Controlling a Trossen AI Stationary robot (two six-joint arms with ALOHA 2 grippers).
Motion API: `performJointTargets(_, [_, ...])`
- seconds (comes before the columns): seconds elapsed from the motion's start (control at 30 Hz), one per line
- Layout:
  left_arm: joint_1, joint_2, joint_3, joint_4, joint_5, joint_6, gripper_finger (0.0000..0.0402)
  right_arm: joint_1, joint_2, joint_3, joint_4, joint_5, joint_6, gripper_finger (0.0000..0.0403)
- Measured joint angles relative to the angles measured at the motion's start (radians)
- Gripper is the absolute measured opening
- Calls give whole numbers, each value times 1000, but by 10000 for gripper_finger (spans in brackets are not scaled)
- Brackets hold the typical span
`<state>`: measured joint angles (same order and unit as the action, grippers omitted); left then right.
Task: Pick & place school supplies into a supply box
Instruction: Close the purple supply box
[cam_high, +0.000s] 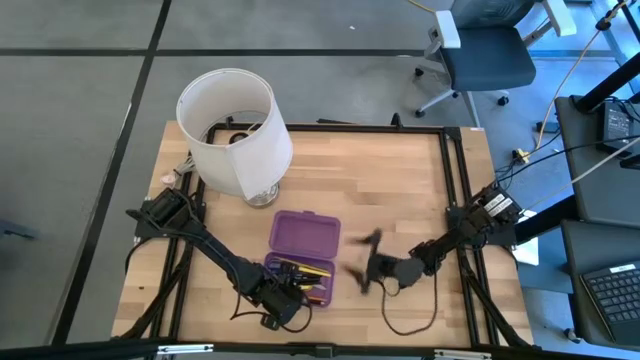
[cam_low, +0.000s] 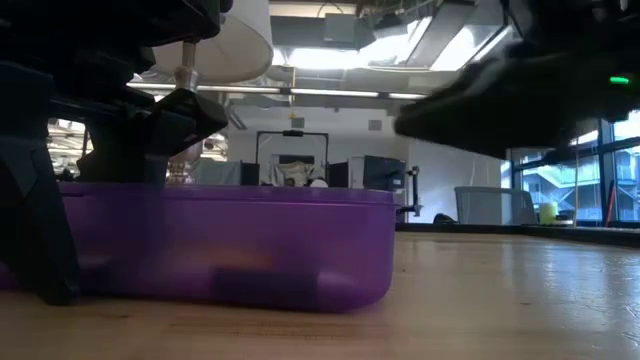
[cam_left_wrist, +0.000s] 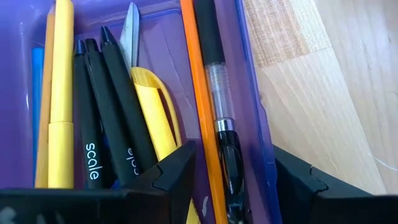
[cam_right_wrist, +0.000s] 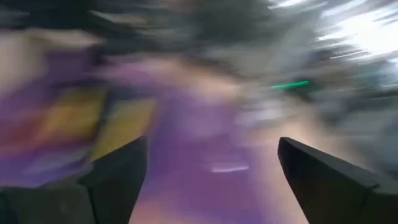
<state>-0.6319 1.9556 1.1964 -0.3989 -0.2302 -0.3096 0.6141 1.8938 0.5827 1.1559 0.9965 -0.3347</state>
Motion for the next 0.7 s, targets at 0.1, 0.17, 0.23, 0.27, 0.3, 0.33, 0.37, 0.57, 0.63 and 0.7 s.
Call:
performJointTargets(0.1, [0, 0, 0, 0, 0, -1, 160, -39, 1, 2, -211, -360, 304, 359])
performJointTargets(0.17, [0, 0, 0, 0, 0, -1, 160, -74, 2, 1, -302, -457, 418, 359])
performJointTargets(0.23, [0, 0, 0, 0, 0, -1, 160, -91, 1, 1, -334, -462, 489, 359])
performJointTargets(0.27, [0, 0, 0, 0, 0, 1, 160, -97, 1, 1, -343, -474, 522, 359])
performJointTargets(0.3, [0, 0, 0, 0, 0, 6, 160, -106, 1, 1, -356, -494, 551, 359])
performJointTargets(0.33, [0, 0, 1, 0, 0, 6, 160, -118, 1, 1, -370, -525, 588, 359])
performJointTargets(0.37, [0, 0, 1, 0, 0, 6, 160, -131, 1, 1, -384, -556, 625, 359])
performJointTargets(0.57, [0, -1, 1, 1, 4, 19, 160, -220, 22, 1, -406, -609, 741, 359])
performJointTargets(0.63, [0, -1, 1, 2, 5, 27, 160, -244, 35, 3, -399, -614, 745, 359])
performJointTargets(0.7, [0, -1, 1, 2, 5, 28, 160, -262, 56, 4, -384, -610, 710, 359])
